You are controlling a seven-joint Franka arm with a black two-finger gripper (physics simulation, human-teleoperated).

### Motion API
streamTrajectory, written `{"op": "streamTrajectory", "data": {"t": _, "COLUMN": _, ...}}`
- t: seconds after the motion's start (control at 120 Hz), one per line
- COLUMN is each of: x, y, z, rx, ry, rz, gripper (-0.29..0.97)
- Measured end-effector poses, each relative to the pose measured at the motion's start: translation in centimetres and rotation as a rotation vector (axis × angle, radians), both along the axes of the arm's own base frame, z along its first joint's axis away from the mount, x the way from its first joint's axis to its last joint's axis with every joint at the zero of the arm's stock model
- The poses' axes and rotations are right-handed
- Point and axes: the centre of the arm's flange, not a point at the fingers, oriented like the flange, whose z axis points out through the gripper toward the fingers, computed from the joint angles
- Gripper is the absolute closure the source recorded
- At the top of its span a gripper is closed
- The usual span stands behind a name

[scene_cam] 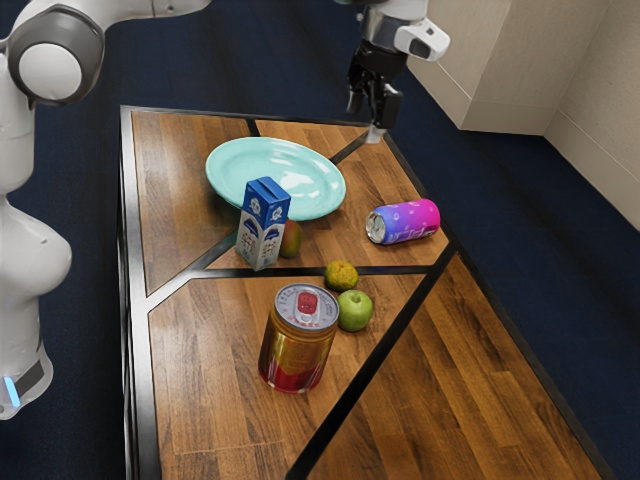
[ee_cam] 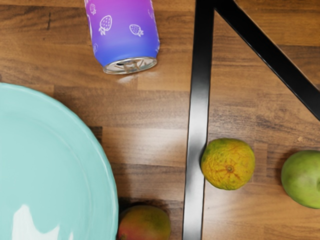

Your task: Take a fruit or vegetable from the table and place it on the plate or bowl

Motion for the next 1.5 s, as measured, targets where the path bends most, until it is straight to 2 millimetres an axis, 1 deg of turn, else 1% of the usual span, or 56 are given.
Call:
{"op": "streamTrajectory", "data": {"t": 0.333, "x": 0.2, "y": -0.4, "z": -0.1, "rx": -0.008, "ry": -0.014, "rz": -0.016, "gripper": 0.0}}
{"op": "streamTrajectory", "data": {"t": 0.483, "x": 0.3, "y": -1.5, "z": -0.2, "rx": -0.042, "ry": -0.018, "rz": -0.049, "gripper": 0.0}}
{"op": "streamTrajectory", "data": {"t": 0.55, "x": 0.6, "y": -1.4, "z": -1.4, "rx": -0.066, "ry": 0.005, "rz": -0.063, "gripper": 0.0}}
{"op": "streamTrajectory", "data": {"t": 0.633, "x": 1.0, "y": -0.1, "z": -3.4, "rx": -0.082, "ry": 0.043, "rz": -0.057, "gripper": 0.0}}
{"op": "streamTrajectory", "data": {"t": 0.725, "x": 1.7, "y": 1.0, "z": -7.2, "rx": -0.11, "ry": 0.103, "rz": -0.06, "gripper": 0.0}}
{"op": "streamTrajectory", "data": {"t": 0.767, "x": 2.1, "y": 1.2, "z": -8.4, "rx": -0.125, "ry": 0.115, "rz": -0.069, "gripper": 0.0}}
{"op": "streamTrajectory", "data": {"t": 0.817, "x": 2.6, "y": 1.1, "z": -9.2, "rx": -0.14, "ry": 0.117, "rz": -0.083, "gripper": 0.0}}
{"op": "streamTrajectory", "data": {"t": 0.883, "x": 3.0, "y": 0.3, "z": -10.1, "rx": -0.153, "ry": 0.12, "rz": -0.108, "gripper": 0.0}}
{"op": "streamTrajectory", "data": {"t": 0.975, "x": 3.2, "y": -0.7, "z": -13.0, "rx": -0.157, "ry": 0.151, "rz": -0.134, "gripper": 0.0}}
{"op": "streamTrajectory", "data": {"t": 1.192, "x": 3.3, "y": -1.8, "z": -17.7, "rx": -0.181, "ry": 0.172, "rz": -0.157, "gripper": 0.0}}
{"op": "streamTrajectory", "data": {"t": 1.325, "x": 3.4, "y": -2.3, "z": -19.3, "rx": -0.202, "ry": 0.159, "rz": -0.164, "gripper": 0.0}}
{"op": "streamTrajectory", "data": {"t": 1.5, "x": 3.4, "y": -2.9, "z": -20.7, "rx": -0.223, "ry": 0.145, "rz": -0.17, "gripper": 0.0}}
